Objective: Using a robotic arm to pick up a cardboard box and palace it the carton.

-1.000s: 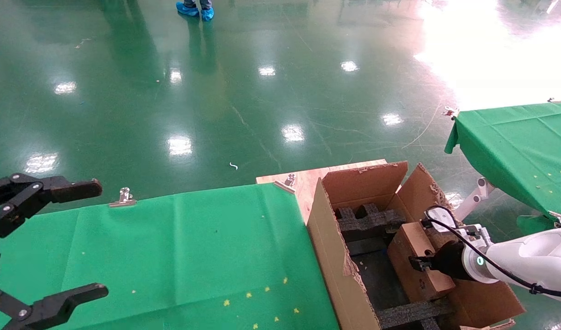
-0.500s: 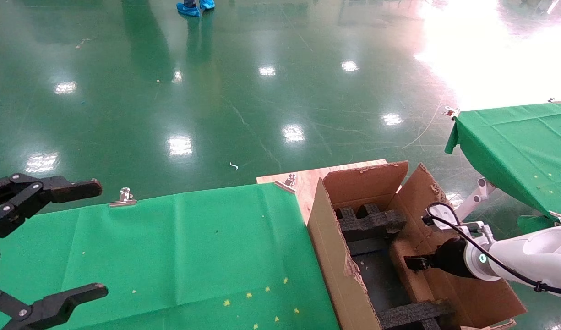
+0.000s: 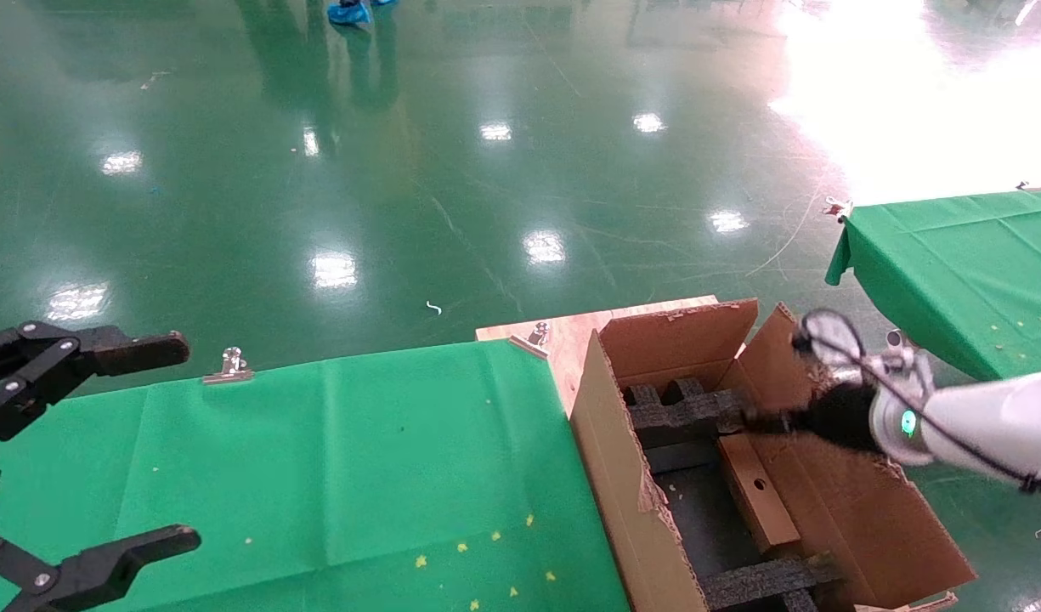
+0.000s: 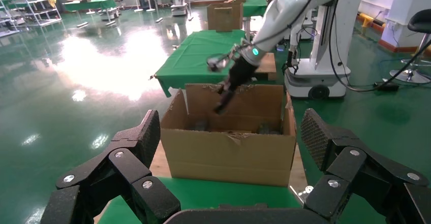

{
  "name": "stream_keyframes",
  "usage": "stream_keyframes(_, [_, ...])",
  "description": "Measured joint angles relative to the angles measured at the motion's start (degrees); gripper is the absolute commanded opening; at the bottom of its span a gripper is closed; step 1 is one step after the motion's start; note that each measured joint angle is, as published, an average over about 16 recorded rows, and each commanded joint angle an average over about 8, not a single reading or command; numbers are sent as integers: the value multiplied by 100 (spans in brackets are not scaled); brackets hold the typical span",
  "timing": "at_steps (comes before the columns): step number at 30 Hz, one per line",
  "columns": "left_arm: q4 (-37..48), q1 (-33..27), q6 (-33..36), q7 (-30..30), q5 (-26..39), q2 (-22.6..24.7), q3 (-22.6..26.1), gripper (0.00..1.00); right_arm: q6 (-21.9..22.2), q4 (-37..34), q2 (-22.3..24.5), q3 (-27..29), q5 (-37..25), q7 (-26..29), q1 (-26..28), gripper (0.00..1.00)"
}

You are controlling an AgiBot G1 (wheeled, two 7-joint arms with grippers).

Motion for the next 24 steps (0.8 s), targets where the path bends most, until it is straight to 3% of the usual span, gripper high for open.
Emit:
stream_keyframes(7, [0,0,-1,1,-1,-1,2,100,280,334,108,282,324,-200,432,100])
stream_keyframes(16, [0,0,-2,2,-3,-2,4,100,628,539,56,549,1535,-957,778,100])
stream_keyframes(24, [1,0,-4,3,-5,-3,4,100,619,574,-1,658,2279,-1411,908,100])
